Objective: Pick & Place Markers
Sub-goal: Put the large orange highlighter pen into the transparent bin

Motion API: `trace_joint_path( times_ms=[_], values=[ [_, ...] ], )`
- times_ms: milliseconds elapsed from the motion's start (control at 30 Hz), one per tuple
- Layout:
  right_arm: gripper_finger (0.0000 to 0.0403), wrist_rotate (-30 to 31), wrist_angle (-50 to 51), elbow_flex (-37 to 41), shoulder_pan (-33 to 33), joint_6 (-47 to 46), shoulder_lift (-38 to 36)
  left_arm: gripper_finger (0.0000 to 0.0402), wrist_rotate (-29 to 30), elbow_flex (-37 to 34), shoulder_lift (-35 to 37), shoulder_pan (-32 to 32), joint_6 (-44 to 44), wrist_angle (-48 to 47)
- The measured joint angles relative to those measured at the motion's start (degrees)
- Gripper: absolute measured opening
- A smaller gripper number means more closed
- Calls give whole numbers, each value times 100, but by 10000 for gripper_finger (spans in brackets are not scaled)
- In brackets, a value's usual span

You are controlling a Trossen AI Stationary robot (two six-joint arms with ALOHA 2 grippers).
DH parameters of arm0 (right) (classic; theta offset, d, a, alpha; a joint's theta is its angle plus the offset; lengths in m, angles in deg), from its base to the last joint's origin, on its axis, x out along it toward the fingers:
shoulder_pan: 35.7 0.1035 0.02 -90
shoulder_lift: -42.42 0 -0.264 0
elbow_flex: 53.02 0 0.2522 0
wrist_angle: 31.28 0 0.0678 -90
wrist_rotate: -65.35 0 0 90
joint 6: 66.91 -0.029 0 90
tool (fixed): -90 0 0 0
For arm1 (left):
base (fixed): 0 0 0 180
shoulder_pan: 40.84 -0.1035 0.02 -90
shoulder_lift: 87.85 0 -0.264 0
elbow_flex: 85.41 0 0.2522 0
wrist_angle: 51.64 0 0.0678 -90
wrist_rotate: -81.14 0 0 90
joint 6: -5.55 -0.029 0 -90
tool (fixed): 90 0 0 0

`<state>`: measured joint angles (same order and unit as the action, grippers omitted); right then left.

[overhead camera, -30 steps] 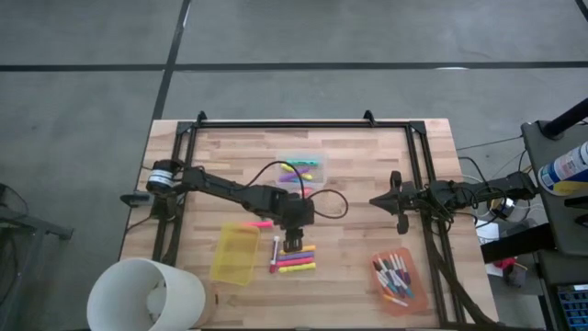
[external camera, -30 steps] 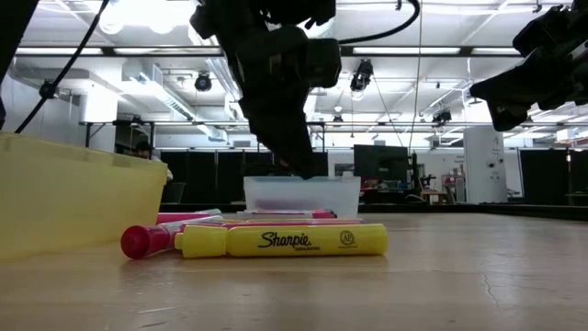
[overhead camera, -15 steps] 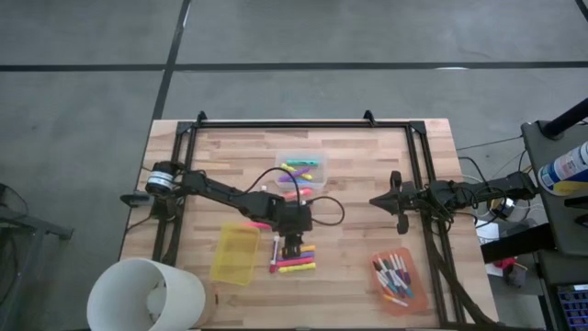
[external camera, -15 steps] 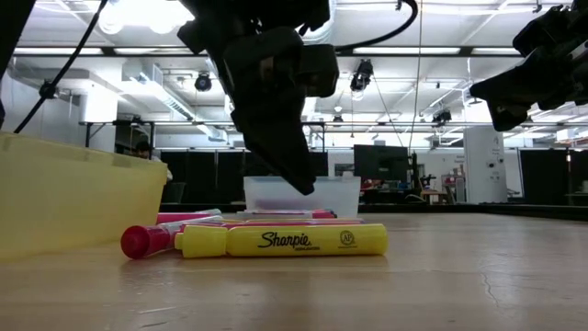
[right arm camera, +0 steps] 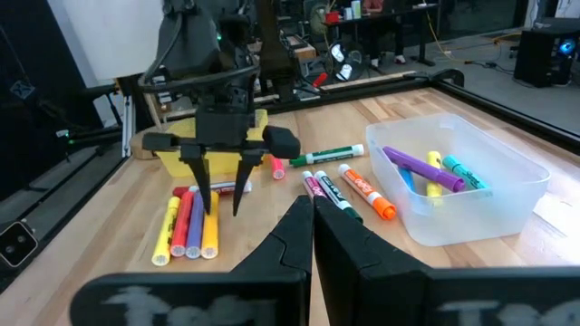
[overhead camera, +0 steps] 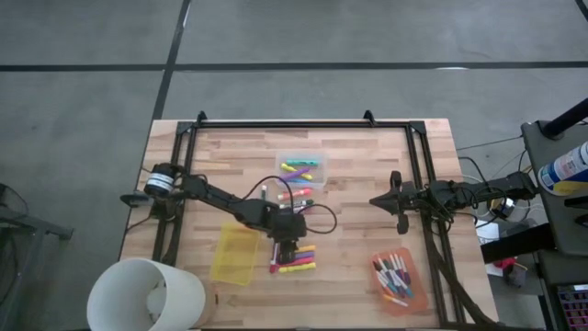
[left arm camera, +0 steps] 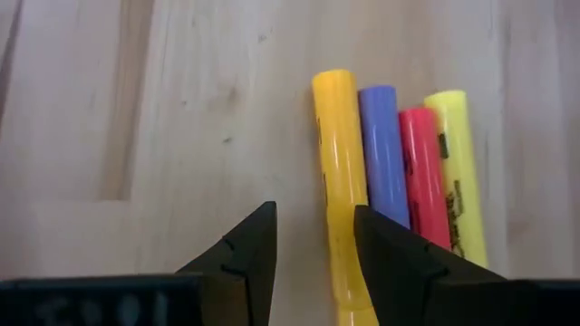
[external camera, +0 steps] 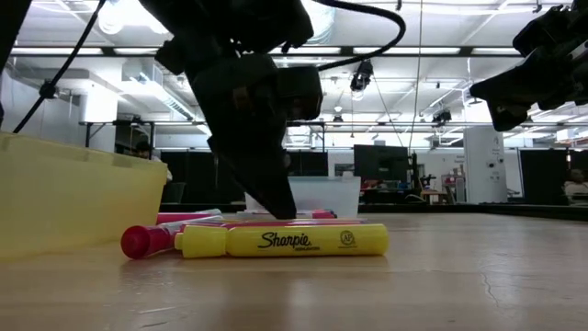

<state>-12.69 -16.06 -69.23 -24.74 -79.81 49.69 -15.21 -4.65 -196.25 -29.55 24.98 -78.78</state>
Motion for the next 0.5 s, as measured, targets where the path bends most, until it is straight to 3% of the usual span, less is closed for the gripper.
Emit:
trace_joint_path(
  times_ms=[333,500],
  values=[
    [9,-2,1,-1,2,-1,0,142,281,-178,0,277,181,249],
    [9,-1,1,-1,2,0,1,142,846,-190,0,368,172,235]
  ],
)
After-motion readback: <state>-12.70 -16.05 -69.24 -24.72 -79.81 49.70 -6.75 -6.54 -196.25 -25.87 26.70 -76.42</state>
